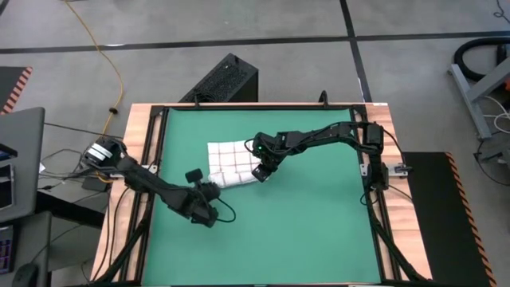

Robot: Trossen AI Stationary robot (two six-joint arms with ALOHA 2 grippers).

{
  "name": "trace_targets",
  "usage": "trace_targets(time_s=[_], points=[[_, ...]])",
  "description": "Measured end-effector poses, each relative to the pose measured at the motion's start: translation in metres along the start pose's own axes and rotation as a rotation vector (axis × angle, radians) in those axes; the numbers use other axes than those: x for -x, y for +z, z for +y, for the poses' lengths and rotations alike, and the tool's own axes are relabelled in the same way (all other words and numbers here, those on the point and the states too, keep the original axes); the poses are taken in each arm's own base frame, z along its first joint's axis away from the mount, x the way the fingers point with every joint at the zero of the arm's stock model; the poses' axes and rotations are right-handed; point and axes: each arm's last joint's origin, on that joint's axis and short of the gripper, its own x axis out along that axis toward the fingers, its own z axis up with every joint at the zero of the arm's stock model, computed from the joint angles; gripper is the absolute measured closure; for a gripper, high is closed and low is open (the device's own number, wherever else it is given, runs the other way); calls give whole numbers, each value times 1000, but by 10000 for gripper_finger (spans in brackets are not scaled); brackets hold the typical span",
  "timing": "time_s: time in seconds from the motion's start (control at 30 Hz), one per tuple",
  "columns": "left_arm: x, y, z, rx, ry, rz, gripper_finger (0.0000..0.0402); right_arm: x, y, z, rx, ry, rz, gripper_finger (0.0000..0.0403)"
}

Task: Roll towel
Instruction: Roll the white towel

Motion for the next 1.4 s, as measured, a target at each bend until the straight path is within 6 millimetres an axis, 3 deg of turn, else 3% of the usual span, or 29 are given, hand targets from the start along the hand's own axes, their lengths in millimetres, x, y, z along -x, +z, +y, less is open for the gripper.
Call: trace_targets(time_s=[0.17,0.6,0.83,1.17,1.4], points=[[8,10,11,43,66,-95,401,0,0,0,3,-1,-2,380],[-11,20,33,91,145,-56,401,0,0,0,3,-3,-3,379],[-26,14,30,156,-225,-132,401,0,0,0,8,-5,-3,379],[-33,12,64,140,-190,-107,402,-1,-3,2,16,20,26,379],[-45,21,57,105,-348,-136,401,2,-1,0,-9,120,80,379]])
